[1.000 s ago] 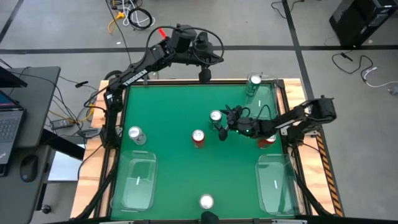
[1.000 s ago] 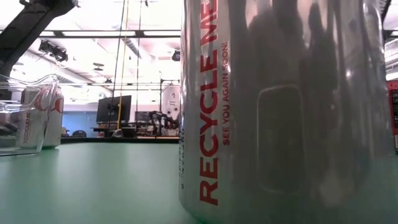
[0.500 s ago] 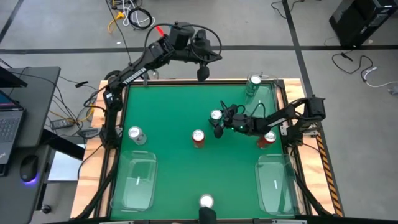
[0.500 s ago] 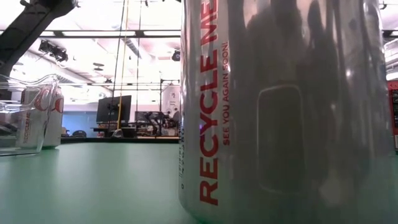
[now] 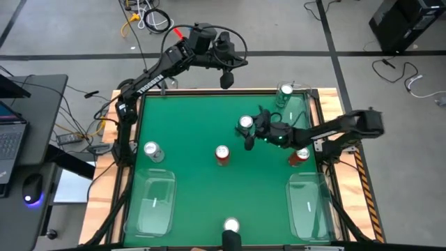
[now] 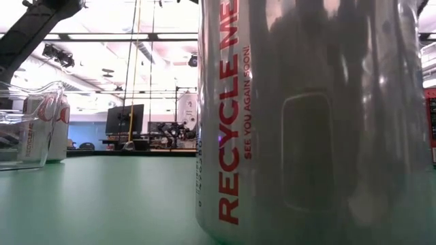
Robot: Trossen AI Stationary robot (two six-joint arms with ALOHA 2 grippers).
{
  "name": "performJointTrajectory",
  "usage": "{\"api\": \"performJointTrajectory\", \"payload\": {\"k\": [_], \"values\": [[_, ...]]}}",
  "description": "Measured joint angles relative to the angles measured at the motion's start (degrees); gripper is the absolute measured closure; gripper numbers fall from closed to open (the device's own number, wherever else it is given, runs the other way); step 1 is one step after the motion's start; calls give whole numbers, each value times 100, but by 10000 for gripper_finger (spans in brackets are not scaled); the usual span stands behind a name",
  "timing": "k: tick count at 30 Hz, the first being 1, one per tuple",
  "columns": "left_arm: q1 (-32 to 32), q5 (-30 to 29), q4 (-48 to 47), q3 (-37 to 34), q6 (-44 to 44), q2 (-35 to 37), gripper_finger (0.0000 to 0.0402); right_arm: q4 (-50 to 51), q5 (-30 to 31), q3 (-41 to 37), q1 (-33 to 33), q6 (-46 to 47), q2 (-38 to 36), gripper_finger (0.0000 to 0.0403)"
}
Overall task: Sort soda cans
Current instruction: Put the left green soda can into the top transparent bin
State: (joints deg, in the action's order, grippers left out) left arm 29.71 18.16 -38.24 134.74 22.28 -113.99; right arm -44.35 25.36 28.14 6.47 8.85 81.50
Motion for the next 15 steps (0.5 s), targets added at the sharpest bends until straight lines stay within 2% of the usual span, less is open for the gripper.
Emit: {"api": "performJointTrajectory", "payload": {"k": [7,11,15], "values": [[19,19,31,0,-1,0,401,2530,958,0,3,-145,-2090,110],[42,18,31,0,0,0,401,3878,1649,-7,-1,92,-3140,110],[44,17,70,0,0,-2,401,3938,2260,-353,71,249,-3702,110]]}}
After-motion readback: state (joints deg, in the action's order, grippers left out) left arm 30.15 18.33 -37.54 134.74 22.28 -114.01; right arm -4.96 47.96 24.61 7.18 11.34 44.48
